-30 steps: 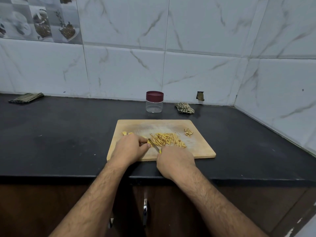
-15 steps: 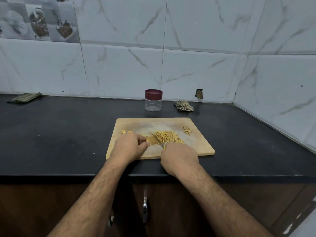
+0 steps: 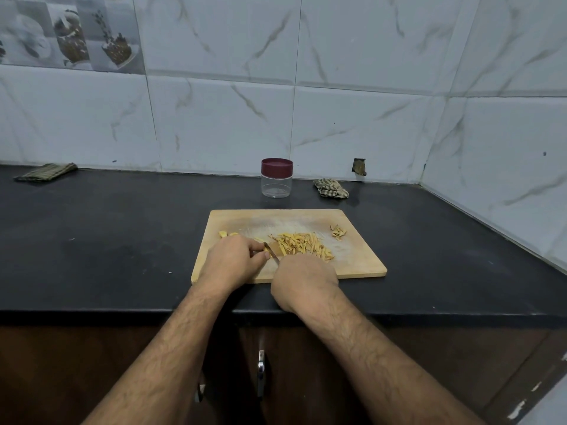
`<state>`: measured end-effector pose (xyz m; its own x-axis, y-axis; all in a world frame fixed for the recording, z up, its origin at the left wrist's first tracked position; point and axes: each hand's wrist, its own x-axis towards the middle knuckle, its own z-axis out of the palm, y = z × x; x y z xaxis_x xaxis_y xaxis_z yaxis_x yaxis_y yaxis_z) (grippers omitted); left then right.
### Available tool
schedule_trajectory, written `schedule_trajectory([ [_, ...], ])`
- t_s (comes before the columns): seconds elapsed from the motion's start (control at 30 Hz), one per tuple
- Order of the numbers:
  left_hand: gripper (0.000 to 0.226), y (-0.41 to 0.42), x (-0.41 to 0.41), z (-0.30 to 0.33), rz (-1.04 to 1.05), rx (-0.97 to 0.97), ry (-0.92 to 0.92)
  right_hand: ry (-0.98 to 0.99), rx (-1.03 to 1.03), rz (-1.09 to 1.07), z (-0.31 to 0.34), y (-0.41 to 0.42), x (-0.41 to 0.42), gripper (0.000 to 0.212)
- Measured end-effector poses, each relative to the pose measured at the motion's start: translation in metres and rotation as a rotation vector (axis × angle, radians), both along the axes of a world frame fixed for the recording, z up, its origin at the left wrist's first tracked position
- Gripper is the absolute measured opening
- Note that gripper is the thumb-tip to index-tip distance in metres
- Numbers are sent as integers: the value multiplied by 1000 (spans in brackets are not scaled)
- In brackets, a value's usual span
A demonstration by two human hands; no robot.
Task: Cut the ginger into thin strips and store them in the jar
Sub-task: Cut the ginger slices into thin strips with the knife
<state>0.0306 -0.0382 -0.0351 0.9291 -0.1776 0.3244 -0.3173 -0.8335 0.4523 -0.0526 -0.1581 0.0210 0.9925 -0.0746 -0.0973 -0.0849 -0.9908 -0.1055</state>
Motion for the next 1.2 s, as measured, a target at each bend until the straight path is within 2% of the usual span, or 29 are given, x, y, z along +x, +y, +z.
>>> schedule_trajectory([
  [0.43,24,-3,-1,2,43,8,5,75,14,-35,-9,-10,-27,30],
  [0.87,26,-2,-3,4,33,-17,34,-26,52,-23,-4,-12,-14,28],
  [1.2,22,-1,0,0,46,-8,24,-6,68,1,0,-3,-6,32],
])
